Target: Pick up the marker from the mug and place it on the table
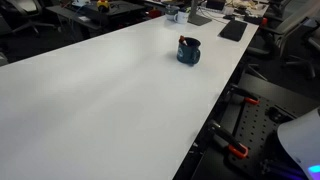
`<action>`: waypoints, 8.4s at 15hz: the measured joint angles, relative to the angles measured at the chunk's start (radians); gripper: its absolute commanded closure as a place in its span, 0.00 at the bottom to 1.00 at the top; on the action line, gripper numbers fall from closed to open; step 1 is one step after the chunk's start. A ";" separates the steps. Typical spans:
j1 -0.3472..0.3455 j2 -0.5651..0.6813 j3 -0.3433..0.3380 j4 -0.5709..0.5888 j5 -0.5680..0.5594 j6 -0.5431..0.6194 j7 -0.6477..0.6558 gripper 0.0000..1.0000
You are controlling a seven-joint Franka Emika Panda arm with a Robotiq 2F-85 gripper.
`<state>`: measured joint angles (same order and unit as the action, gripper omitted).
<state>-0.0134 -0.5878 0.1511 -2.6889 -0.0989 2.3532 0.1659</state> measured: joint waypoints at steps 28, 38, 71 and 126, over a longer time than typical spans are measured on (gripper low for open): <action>-0.267 0.272 -0.220 -0.004 -0.266 0.324 -0.125 0.00; -0.272 0.376 -0.170 0.022 -0.441 0.339 0.021 0.02; -0.234 0.685 -0.284 0.255 0.182 0.299 -0.631 0.30; -0.390 0.959 -0.221 0.465 0.290 0.199 -1.039 0.73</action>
<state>-0.4036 0.3714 -0.0701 -2.2242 0.1907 2.5523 -0.8728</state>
